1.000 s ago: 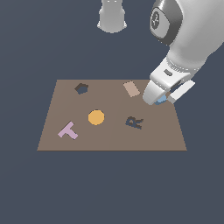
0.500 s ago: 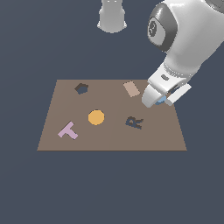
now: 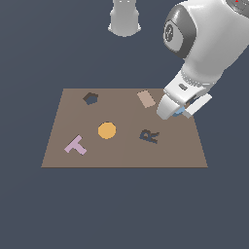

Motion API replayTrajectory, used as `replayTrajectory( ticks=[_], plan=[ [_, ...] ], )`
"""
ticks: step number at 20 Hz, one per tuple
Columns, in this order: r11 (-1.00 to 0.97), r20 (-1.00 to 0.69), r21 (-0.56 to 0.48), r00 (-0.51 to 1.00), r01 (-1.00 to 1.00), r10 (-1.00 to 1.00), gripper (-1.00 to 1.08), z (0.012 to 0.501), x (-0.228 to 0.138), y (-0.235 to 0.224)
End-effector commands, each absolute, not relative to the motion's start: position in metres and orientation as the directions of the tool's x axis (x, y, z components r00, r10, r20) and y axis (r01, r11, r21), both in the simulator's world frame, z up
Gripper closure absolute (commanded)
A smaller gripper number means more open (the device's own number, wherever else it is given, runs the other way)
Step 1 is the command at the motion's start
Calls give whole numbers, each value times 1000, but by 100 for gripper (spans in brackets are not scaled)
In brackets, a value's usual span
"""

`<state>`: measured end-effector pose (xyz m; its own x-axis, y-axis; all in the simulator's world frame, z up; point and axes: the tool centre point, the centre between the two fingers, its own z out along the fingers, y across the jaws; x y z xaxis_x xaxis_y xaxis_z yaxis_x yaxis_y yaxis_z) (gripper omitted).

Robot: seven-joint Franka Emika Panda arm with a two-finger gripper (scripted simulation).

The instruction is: Insert a designated object into the corresponding slot on a board.

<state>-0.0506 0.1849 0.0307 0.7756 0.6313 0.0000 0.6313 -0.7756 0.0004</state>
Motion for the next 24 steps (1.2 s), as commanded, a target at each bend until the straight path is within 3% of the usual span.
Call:
replayTrajectory(
  ticks=[1, 13, 24],
  plan=[
    [-775, 0, 0, 775, 632, 632, 108, 30, -51, 185],
    [-734, 0, 0, 734, 679, 679, 108, 31, -63, 174],
    [-583, 0, 0, 583, 812, 812, 108, 33, -98, 132]
  ],
)
